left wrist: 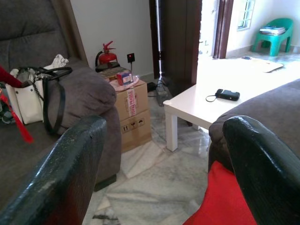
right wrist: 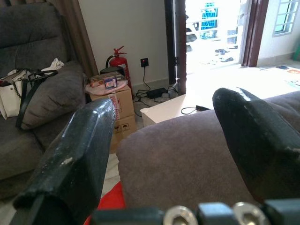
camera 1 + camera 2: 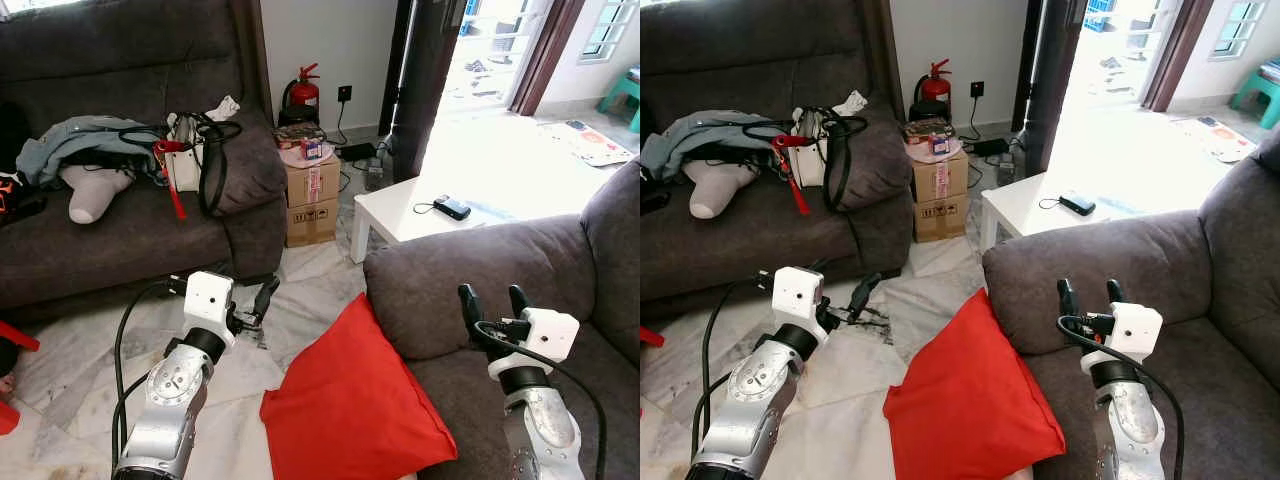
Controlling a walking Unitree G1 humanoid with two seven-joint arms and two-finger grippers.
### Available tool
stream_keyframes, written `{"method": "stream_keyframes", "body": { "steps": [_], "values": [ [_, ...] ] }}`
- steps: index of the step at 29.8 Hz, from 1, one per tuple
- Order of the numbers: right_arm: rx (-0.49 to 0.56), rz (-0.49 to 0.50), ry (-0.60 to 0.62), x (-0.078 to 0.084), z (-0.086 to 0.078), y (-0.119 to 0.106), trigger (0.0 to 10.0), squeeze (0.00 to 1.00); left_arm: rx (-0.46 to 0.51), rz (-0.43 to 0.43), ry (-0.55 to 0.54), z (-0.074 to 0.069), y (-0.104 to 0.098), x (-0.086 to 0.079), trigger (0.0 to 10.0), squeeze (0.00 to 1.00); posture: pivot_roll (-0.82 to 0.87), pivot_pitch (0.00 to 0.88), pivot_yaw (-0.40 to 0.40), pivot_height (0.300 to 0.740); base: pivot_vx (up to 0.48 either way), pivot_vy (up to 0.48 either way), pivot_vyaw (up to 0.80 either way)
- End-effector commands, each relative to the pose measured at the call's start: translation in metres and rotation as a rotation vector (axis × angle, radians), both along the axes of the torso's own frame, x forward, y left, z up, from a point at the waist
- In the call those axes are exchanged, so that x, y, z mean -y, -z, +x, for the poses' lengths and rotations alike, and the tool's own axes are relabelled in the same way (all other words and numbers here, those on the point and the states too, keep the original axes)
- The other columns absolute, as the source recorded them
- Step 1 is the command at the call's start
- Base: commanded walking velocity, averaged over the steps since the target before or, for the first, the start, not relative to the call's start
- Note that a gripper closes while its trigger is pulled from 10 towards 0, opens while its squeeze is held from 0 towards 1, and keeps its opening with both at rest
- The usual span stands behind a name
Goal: Move the pillow to the sofa from floor
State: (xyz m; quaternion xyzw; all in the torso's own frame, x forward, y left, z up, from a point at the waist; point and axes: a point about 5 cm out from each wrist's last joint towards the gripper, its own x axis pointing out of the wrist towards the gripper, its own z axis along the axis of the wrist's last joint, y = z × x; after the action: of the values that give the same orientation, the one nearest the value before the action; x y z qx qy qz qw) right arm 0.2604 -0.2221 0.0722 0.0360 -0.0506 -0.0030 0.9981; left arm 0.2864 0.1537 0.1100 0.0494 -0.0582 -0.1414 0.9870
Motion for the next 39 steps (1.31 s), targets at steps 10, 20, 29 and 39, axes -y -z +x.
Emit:
{"method": "stream_keyframes", "body": {
  "steps": [10, 20, 29, 39],
  "values": [
    [0.003, -0.005, 0.000, 0.002, -0.001, -0.001, 10.0, 0.00, 0.037, 0.025, -0.035, 0.002, -0.006, -0.006, 10.0, 0.00, -0.03, 0.000, -0.003, 0.740, 0.000, 0.000, 0.00],
    [0.009, -0.008, -0.004, 0.001, -0.002, -0.001, 10.0, 0.00, 0.044, 0.034, -0.061, 0.002, -0.006, -0.012, 10.0, 0.00, -0.03, 0.000, 0.000, 0.740, 0.000, 0.000, 0.00],
    [0.008, -0.015, -0.010, 0.001, -0.003, -0.001, 10.0, 0.00, 0.050, 0.041, -0.071, 0.002, -0.006, -0.013, 10.0, 0.00, -0.03, 0.000, 0.002, 0.740, 0.000, 0.000, 0.00],
    [0.005, -0.016, -0.010, 0.001, -0.004, 0.000, 10.0, 0.00, 0.050, 0.050, -0.069, 0.003, -0.006, -0.014, 10.0, 0.00, -0.03, 0.000, 0.004, 0.740, 0.000, 0.000, 0.00]
  ]
}}
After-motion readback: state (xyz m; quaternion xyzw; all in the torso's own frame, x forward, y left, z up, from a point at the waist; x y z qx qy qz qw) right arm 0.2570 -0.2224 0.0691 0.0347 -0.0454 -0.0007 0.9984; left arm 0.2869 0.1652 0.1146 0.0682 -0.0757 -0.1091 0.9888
